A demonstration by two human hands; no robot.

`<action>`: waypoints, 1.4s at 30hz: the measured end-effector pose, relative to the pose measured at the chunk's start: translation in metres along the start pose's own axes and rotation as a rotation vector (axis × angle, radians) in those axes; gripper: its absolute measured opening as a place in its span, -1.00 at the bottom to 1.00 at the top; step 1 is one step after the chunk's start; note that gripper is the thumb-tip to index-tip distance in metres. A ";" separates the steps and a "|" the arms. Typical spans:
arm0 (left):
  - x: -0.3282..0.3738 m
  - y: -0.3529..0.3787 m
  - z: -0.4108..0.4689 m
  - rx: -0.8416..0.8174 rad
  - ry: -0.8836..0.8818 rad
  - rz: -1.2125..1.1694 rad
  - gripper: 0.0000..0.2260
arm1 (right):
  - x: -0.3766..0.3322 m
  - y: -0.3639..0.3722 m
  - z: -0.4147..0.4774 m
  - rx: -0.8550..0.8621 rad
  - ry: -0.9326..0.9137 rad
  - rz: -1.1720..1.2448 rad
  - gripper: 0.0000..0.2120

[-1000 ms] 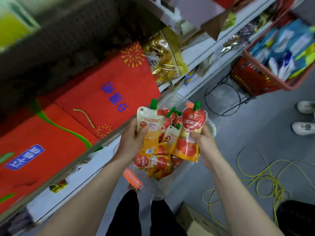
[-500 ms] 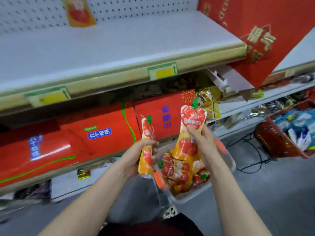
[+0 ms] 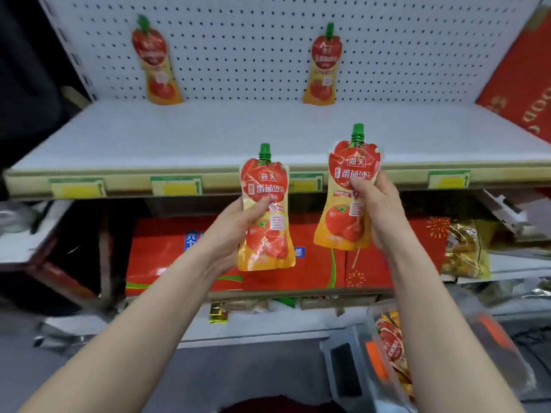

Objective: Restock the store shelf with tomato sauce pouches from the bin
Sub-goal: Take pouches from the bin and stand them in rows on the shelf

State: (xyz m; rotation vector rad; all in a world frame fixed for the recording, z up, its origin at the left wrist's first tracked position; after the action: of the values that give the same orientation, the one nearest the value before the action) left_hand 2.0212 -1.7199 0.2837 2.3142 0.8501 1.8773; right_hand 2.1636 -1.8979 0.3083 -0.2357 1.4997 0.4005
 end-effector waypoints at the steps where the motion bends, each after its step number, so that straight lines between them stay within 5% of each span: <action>1: 0.014 -0.020 -0.004 0.048 0.045 0.016 -0.79 | -0.005 0.022 0.003 -0.034 -0.011 -0.006 -0.87; 9: 0.119 -0.160 -0.025 0.401 0.411 0.092 -0.83 | -0.054 0.172 0.035 -0.200 -0.109 0.014 -0.77; 14: 0.166 -0.216 -0.005 0.559 0.486 0.038 -0.91 | -0.068 0.251 0.090 -0.285 -0.099 0.018 -0.81; 27: 0.232 -0.286 0.078 0.639 0.526 0.004 -0.80 | -0.021 0.390 0.265 -0.337 -0.013 -0.152 -0.88; 42: 0.251 -0.306 0.128 0.574 0.509 0.010 -0.70 | -0.002 0.445 0.327 -0.277 -0.071 -0.225 -0.82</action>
State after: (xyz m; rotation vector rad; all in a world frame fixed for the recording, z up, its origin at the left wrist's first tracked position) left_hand 2.0503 -1.3124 0.3620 2.0876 1.6172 2.5463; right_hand 2.2862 -1.3634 0.3730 -0.5977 1.3286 0.4298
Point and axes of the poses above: each hand's wrist, its own z-axis towards the middle knuckle, its own y-axis out of the palm, x = y × z, the point moved 5 cm from there along z, towards the middle knuckle, and after that the axes turned 2 degrees about z, right-handed, at the moved point
